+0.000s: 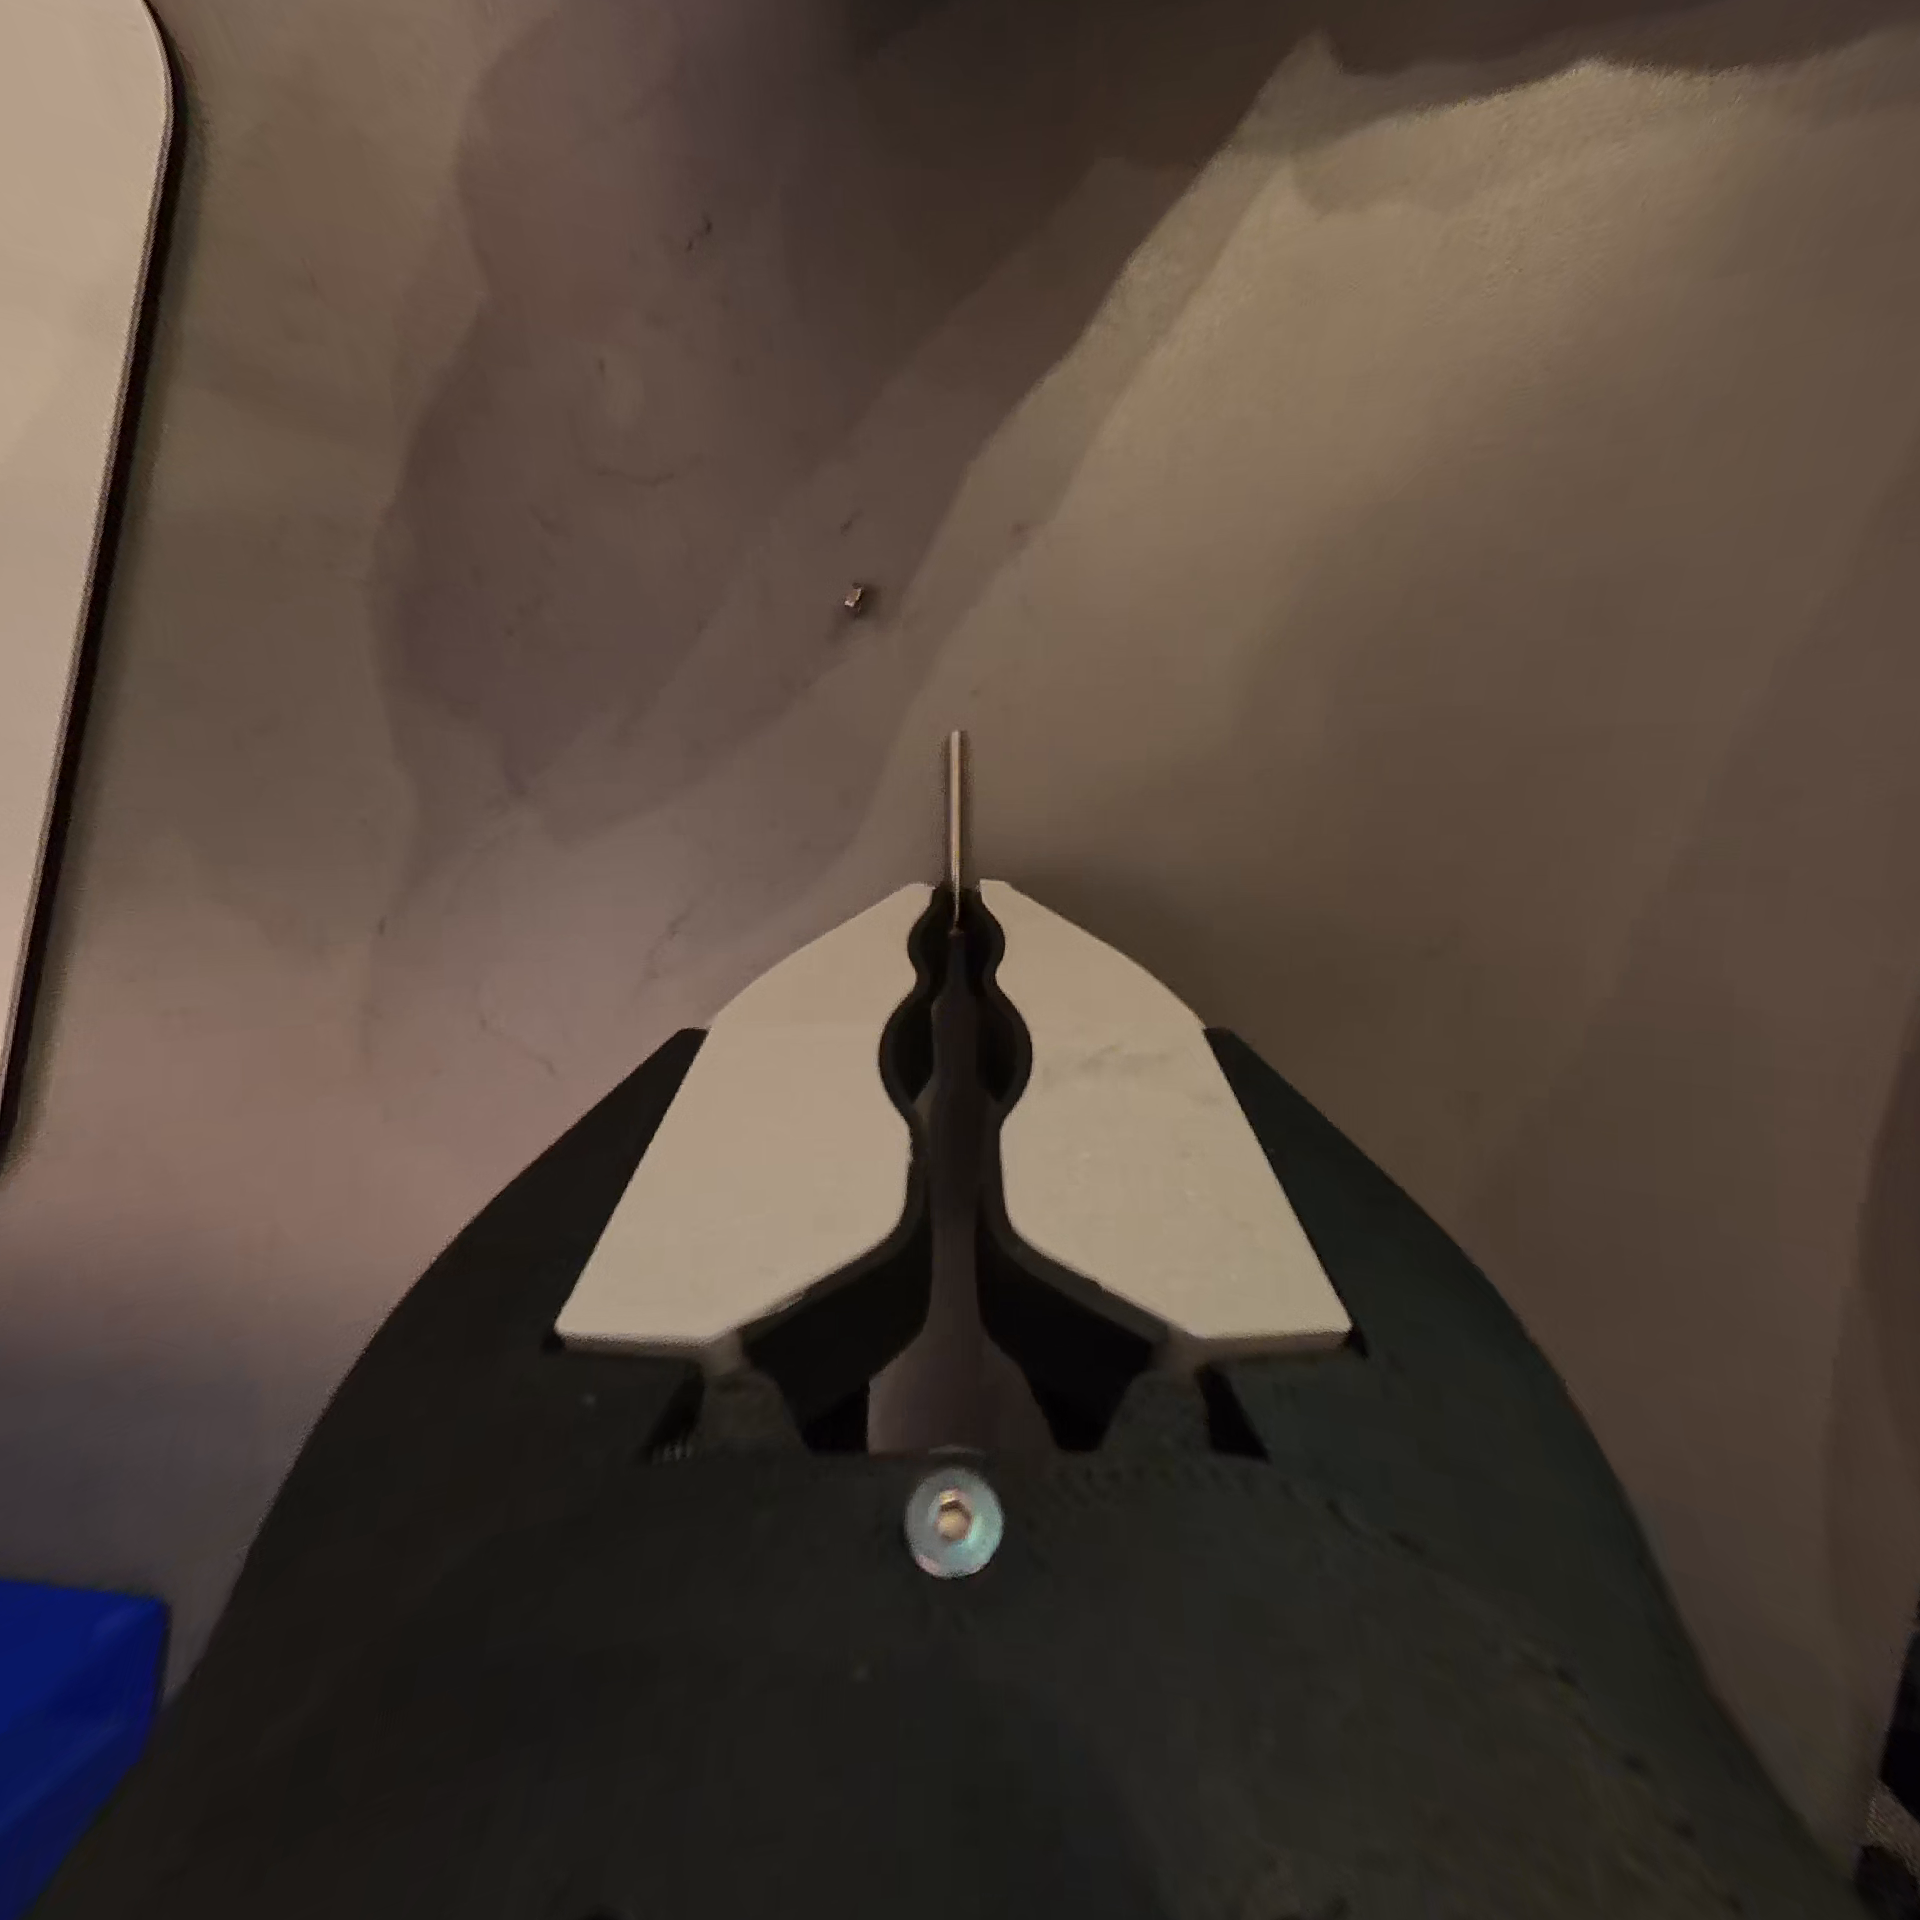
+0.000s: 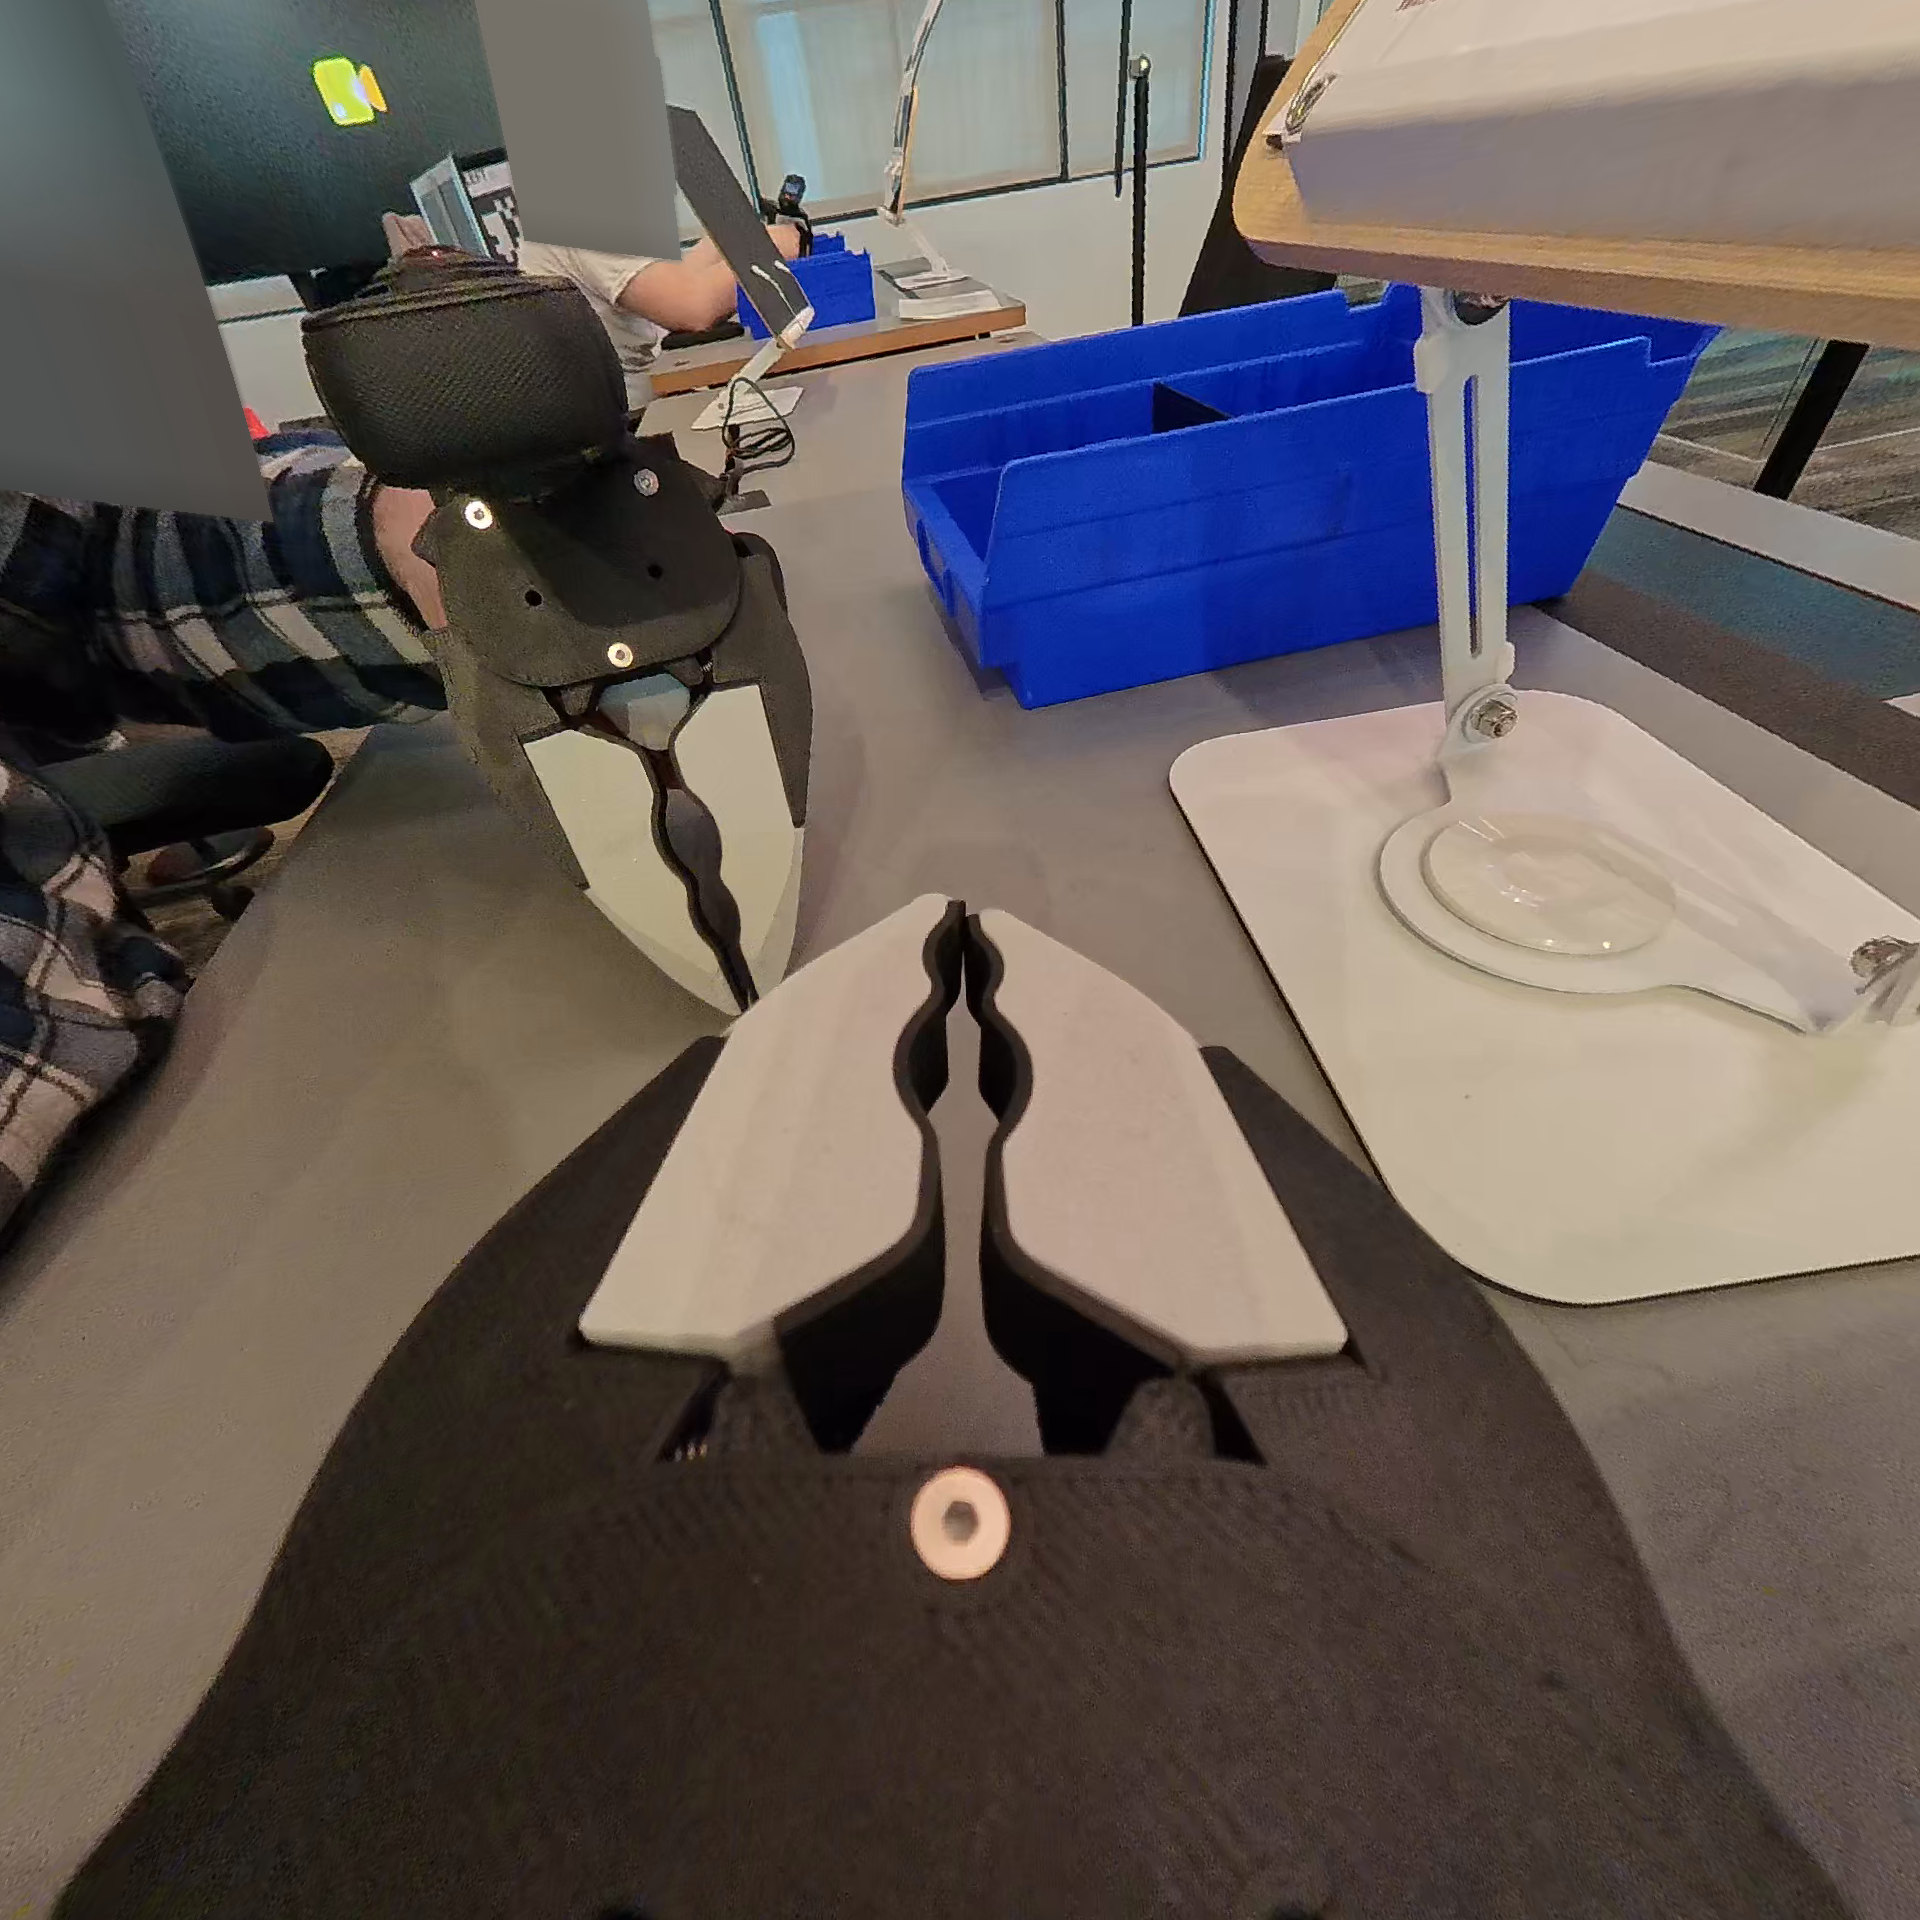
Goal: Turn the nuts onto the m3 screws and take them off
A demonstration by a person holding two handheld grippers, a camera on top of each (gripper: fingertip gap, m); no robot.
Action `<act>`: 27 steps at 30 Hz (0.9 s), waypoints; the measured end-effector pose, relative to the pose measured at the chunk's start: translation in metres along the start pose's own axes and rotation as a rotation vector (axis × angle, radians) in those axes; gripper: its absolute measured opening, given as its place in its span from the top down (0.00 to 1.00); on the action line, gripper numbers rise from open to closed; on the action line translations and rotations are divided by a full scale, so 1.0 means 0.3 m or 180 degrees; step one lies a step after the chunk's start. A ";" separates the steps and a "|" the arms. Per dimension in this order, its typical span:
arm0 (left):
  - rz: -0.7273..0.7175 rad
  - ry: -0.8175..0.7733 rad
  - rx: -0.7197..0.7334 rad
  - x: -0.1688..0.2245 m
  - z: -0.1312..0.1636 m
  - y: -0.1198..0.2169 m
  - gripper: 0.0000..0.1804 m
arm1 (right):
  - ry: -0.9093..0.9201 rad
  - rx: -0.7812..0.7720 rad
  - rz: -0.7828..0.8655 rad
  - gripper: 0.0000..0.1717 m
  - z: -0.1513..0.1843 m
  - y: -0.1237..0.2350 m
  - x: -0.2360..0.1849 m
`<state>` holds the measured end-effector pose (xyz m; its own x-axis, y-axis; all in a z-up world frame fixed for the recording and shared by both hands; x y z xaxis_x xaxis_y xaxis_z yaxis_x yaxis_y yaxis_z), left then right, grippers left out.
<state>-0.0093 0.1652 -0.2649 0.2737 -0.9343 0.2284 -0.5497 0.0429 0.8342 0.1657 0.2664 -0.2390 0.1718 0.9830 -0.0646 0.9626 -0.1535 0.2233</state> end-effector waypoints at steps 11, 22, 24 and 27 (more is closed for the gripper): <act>0.0095 0.0184 0.1946 -0.023 -0.009 0.119 0.99 | -0.0280 0.0274 -0.0288 0.95 -0.023 0.000 -0.022; 0.0277 0.0063 0.3012 -0.031 -0.083 0.131 0.99 | -0.0899 0.0630 -0.0778 0.94 -0.053 -0.028 -0.063; 0.0351 0.0074 0.3027 -0.032 -0.092 0.125 0.99 | -0.0917 0.0624 -0.0778 0.97 -0.053 -0.024 -0.058; 0.0375 0.0042 0.3025 -0.032 -0.101 0.115 0.99 | -0.0935 0.0619 -0.0820 0.98 -0.055 -0.020 -0.055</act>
Point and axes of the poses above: each gripper's, where its closed fingertips meet, y back along the fingers, z out of its underside, x = y × z across the jaws, the point moved 9 cm from there along y, back along the fingers, and after that the axes turned 14 degrees about z, right-handed, at the moved point
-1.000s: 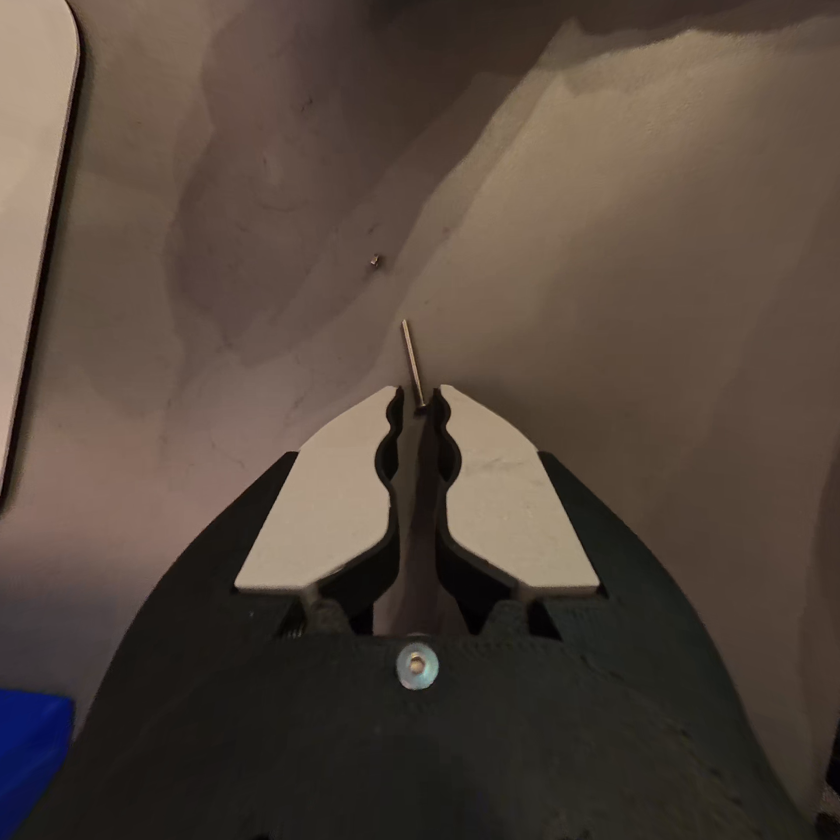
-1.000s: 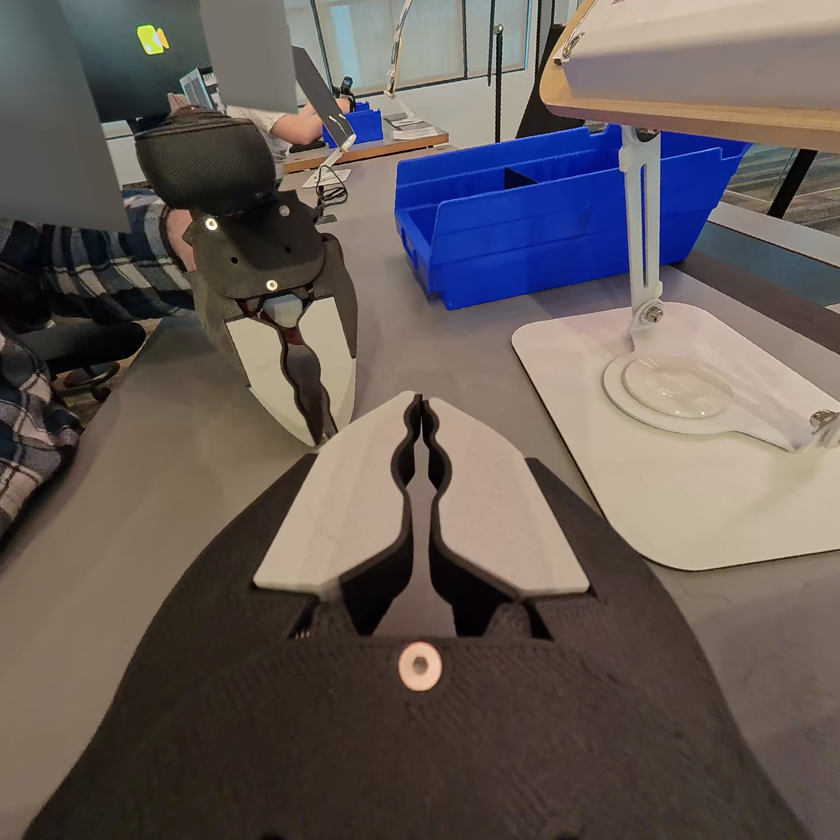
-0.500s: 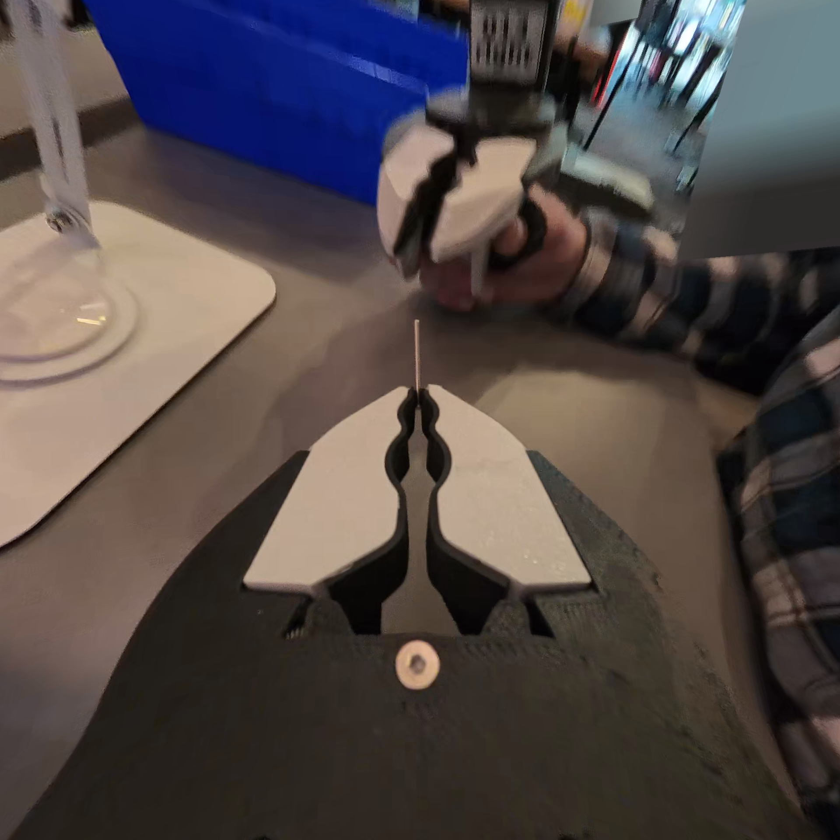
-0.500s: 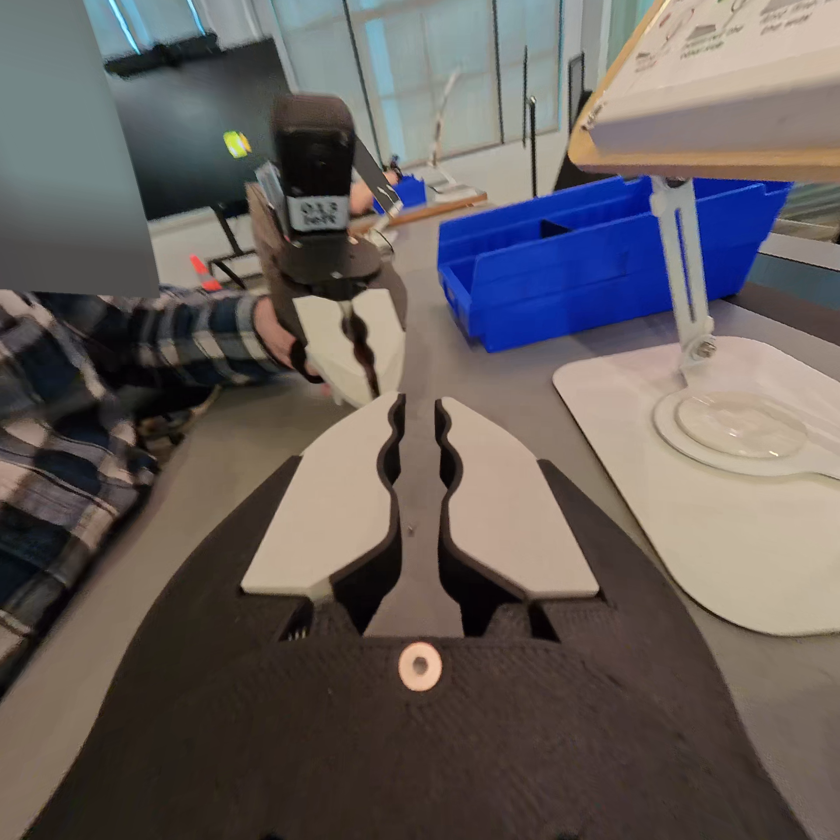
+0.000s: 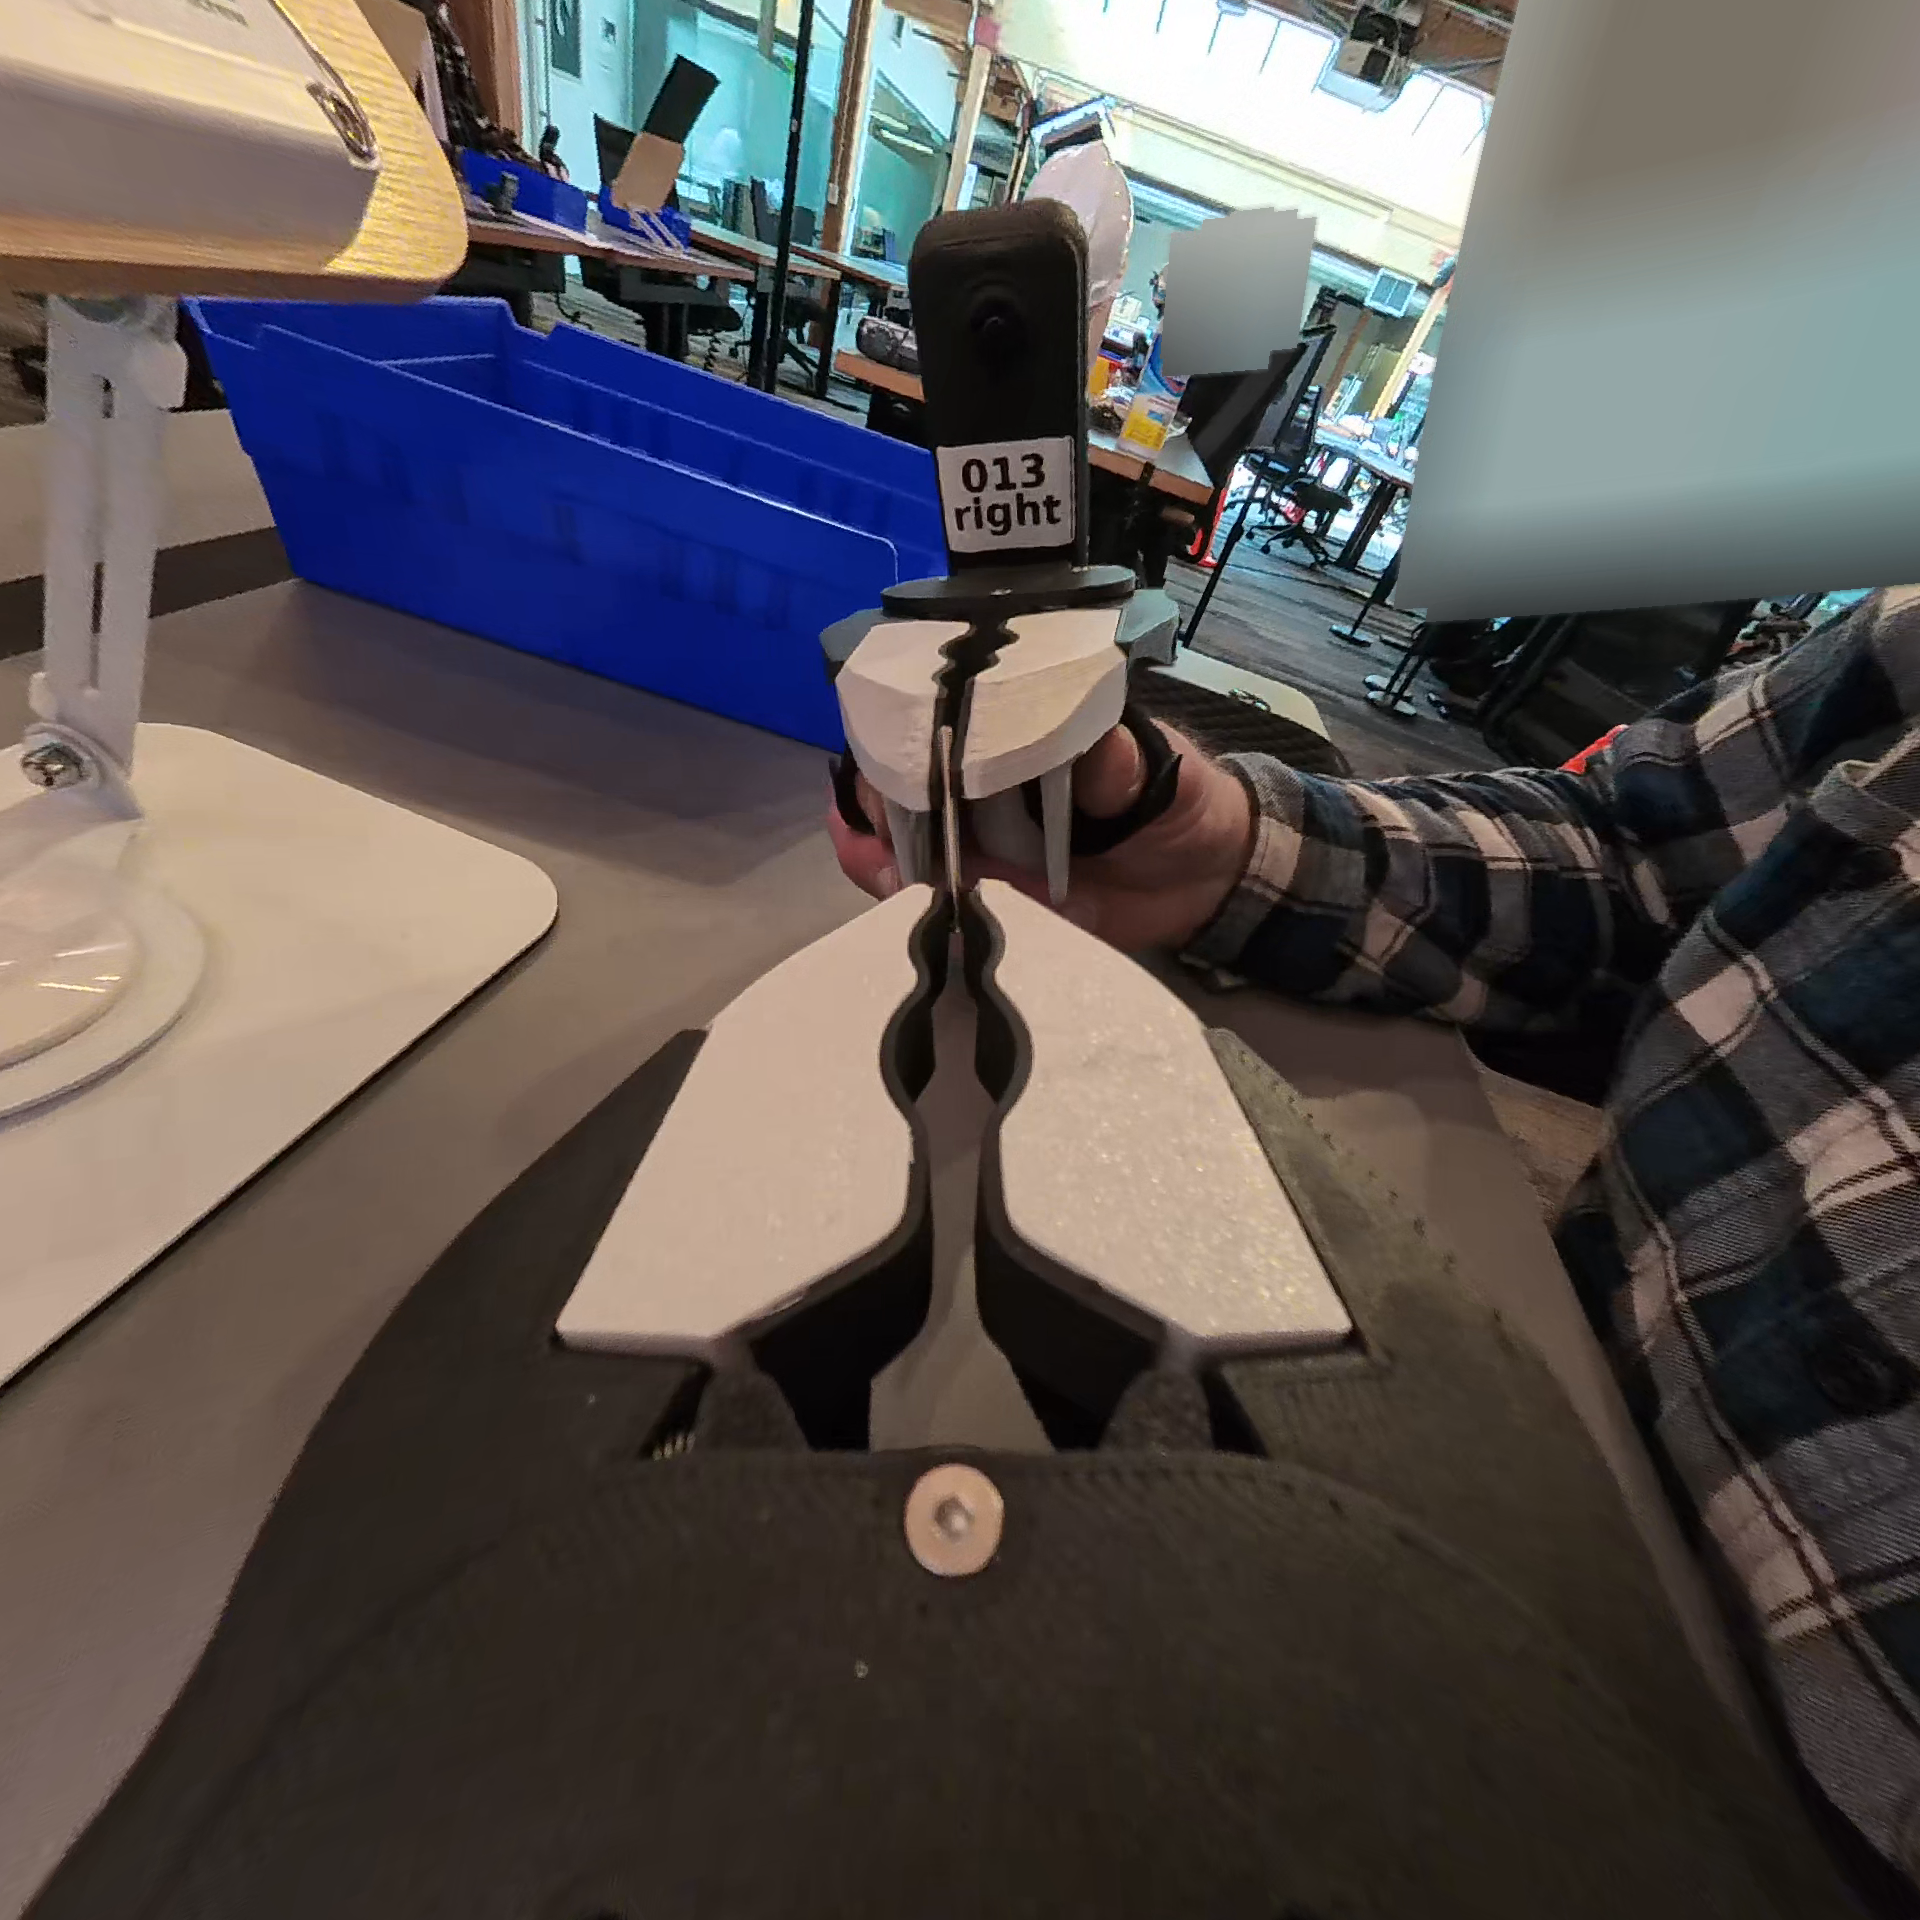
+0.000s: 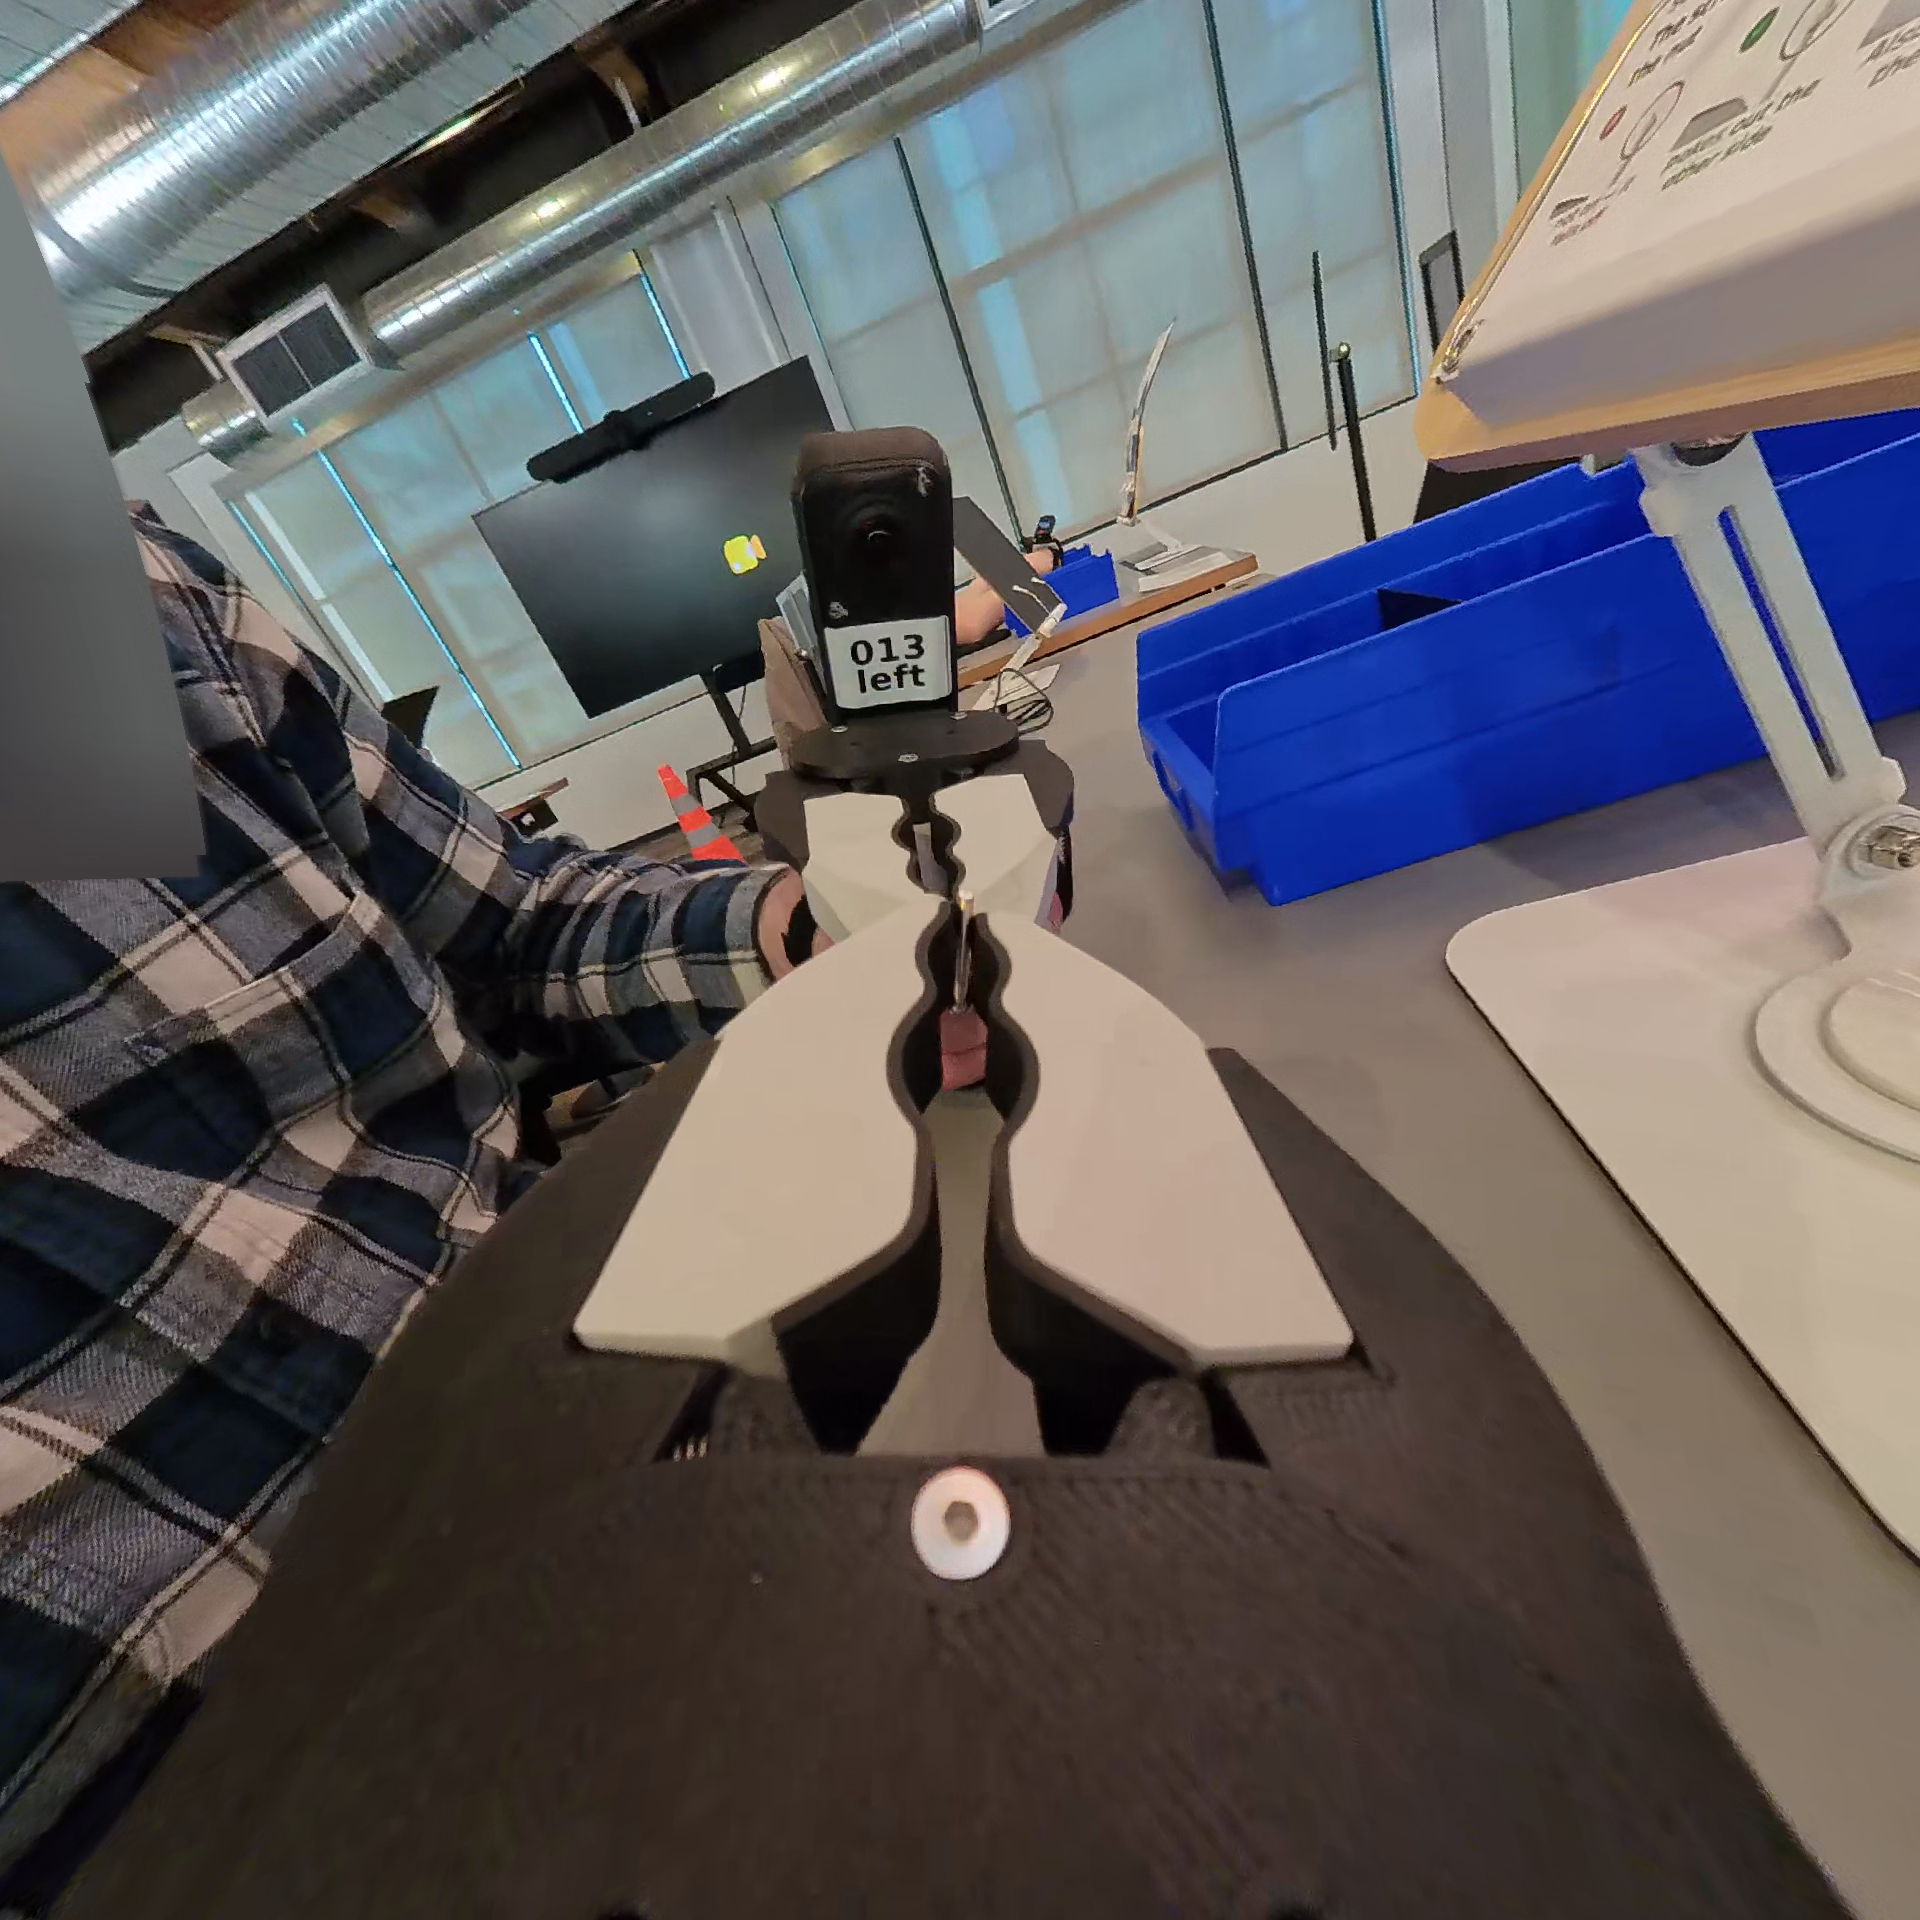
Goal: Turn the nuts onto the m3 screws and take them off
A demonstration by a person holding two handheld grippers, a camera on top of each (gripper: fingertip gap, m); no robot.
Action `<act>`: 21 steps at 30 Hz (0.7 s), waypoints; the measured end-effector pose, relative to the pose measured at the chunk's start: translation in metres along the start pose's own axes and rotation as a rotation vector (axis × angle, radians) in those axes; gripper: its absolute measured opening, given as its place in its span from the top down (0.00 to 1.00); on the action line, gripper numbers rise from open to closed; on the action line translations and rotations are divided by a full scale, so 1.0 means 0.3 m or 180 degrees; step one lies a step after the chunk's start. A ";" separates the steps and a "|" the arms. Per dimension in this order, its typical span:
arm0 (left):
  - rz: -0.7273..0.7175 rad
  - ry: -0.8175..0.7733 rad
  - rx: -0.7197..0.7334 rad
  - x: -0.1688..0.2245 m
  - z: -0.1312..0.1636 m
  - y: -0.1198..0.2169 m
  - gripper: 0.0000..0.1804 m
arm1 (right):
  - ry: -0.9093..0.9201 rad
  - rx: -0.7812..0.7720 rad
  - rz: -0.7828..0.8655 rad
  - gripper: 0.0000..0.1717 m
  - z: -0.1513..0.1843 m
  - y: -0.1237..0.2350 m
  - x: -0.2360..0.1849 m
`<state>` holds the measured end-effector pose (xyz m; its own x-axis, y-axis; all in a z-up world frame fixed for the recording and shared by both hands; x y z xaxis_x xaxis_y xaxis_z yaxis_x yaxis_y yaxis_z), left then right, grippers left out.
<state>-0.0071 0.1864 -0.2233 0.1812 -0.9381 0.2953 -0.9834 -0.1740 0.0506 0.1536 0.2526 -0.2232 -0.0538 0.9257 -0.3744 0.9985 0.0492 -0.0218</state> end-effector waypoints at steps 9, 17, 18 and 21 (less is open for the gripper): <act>-0.0003 -0.0190 -0.0529 -0.008 -0.014 -0.002 0.83 | 0.0399 -0.0338 0.0144 0.99 -0.003 -0.004 -0.014; 0.0052 -0.0208 -0.0760 -0.018 0.000 -0.032 0.95 | 0.0635 -0.0566 0.0211 0.99 0.005 -0.017 -0.026; 0.0061 -0.0196 -0.0777 -0.020 0.002 -0.031 0.96 | 0.0672 -0.0615 0.0239 0.99 0.007 -0.018 -0.025; 0.0103 -0.0192 -0.0820 -0.020 0.006 -0.036 0.99 | 0.0699 -0.0665 0.0241 0.99 0.008 -0.018 -0.025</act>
Point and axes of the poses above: each gripper's, where its closed fingertips meet, y back along the fingers, z out of its underside, x = y × z across the jaws, the point moved 9 cm from there along y, back along the fingers, and after that the axes turned 14 degrees about z, right-handed, at the moved point
